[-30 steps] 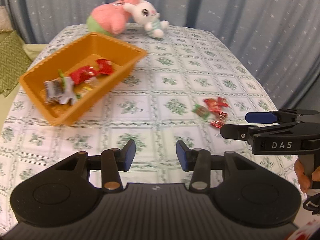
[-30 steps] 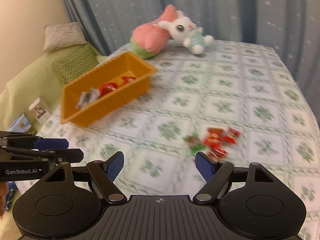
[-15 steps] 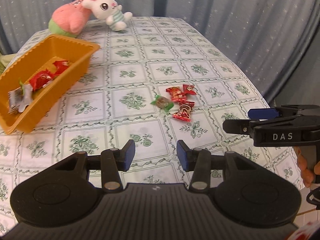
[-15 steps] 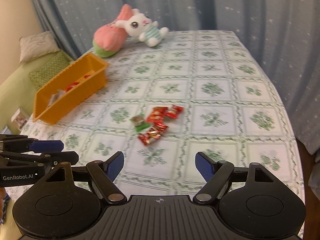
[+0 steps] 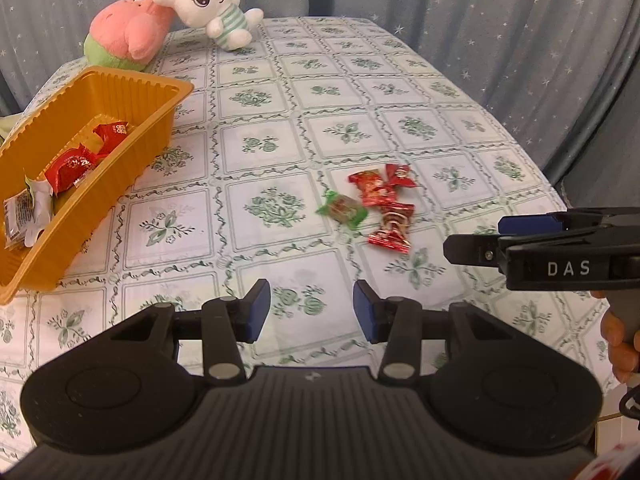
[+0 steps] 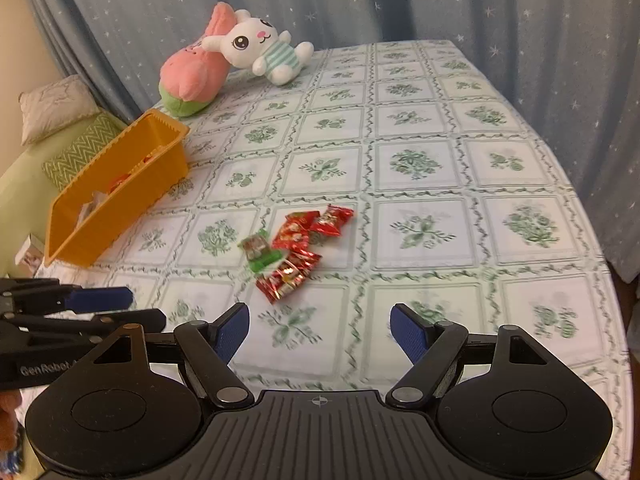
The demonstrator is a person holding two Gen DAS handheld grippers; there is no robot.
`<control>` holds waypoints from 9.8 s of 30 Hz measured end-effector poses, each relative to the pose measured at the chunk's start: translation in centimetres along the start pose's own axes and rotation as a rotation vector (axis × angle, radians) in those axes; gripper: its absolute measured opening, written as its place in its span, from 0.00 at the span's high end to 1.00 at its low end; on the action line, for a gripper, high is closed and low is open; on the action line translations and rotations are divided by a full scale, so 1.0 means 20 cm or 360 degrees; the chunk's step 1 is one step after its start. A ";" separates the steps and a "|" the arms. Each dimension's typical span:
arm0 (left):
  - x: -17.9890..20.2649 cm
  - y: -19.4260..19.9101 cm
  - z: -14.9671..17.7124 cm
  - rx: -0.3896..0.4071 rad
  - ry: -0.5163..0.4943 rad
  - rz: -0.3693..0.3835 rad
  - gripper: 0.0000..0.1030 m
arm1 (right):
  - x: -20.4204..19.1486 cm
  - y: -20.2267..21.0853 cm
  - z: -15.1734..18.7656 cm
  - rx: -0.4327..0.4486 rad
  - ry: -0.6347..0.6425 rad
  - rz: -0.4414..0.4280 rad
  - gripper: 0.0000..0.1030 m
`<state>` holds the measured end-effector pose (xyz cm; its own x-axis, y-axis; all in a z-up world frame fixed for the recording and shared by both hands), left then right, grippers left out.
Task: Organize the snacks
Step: 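Close the right tool on a red-wrapped candy, then grasp the green-wrapped candy with the left tool while the right tool holds the red candy, then carry both candies over the orange tray and open both tools to drop them, then move both open tools away from the tray toward the two red candies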
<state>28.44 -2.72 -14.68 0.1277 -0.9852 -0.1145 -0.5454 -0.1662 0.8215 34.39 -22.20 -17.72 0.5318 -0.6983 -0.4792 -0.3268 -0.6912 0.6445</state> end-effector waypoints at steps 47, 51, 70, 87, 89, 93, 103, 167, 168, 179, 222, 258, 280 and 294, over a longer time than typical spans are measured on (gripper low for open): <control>0.12 -0.26 -0.17 -0.0004 -0.0160 0.0166 0.60 | 0.10 -0.16 -0.08 0.0049 -0.0057 0.0238 0.76; 0.18 -0.32 -0.20 0.0008 -0.0188 0.0141 0.60 | 0.15 -0.10 -0.09 0.0071 -0.0082 0.0244 0.76; -0.08 -0.48 -0.29 -0.0027 -0.0081 -0.0120 0.63 | 0.32 0.00 -0.14 0.0129 -0.0153 0.0243 0.76; 0.09 -0.51 -0.34 0.0045 -0.0189 0.0016 0.74 | 0.39 0.03 -0.14 0.0135 -0.0190 0.0252 0.76; 0.09 -0.52 -0.34 0.0035 -0.0200 0.0007 0.80 | 0.39 0.04 -0.13 0.0136 -0.0195 0.0255 0.76; 0.10 -0.52 -0.33 0.0049 -0.0209 0.0001 0.81 | 0.40 0.04 -0.12 0.0134 -0.0206 0.0253 0.76; 0.04 -0.45 -0.31 0.0050 -0.0146 0.0006 0.82 | 0.34 0.02 -0.16 0.0124 -0.0157 0.0193 0.76; -1.33 -0.39 -0.59 0.0205 0.0230 -0.0263 0.82 | -0.97 -1.17 -0.82 -0.0053 0.0248 -0.0358 0.76; -1.33 -0.40 -0.60 0.0202 0.0228 -0.0262 0.82 | -0.97 -1.18 -0.83 -0.0053 0.0245 -0.0351 0.76; -1.35 -0.52 -0.64 0.0166 0.0212 -0.0235 0.81 | -0.97 -1.24 -0.85 -0.0054 0.0217 -0.0307 0.76; -1.44 -0.21 -0.43 0.0156 0.0435 -0.0249 0.52 | -1.00 -1.14 -0.84 -0.0022 0.0218 -0.0320 0.23; -0.63 0.36 0.01 0.0164 0.0355 -0.0186 0.43 | -0.64 -0.26 -0.19 -0.0084 0.0276 -0.0246 0.16; -0.16 0.30 0.07 0.0082 0.0189 -0.0050 0.43 | -0.14 0.02 0.06 -0.0140 0.0091 -0.0030 0.16; -0.03 0.14 -0.06 0.0110 0.0073 -0.0013 0.43 | 0.08 0.04 0.00 -0.0047 0.0003 0.0134 0.16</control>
<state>27.84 -2.48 -11.51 0.1693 -0.9810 -0.0943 -0.5998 -0.1785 0.7800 34.91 -23.87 -17.99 0.5047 -0.7534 -0.4216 -0.3472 -0.6242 0.6999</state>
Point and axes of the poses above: each gripper's, at about its wrist camera, not at the fingertips, and y roughly against the way its jaws point, x to its right, z to its underside, the point moved 5 cm from there along -y, roughly the way its jaws point, and after that the axes turned 13 degrees about -z, right-handed, at the moved point
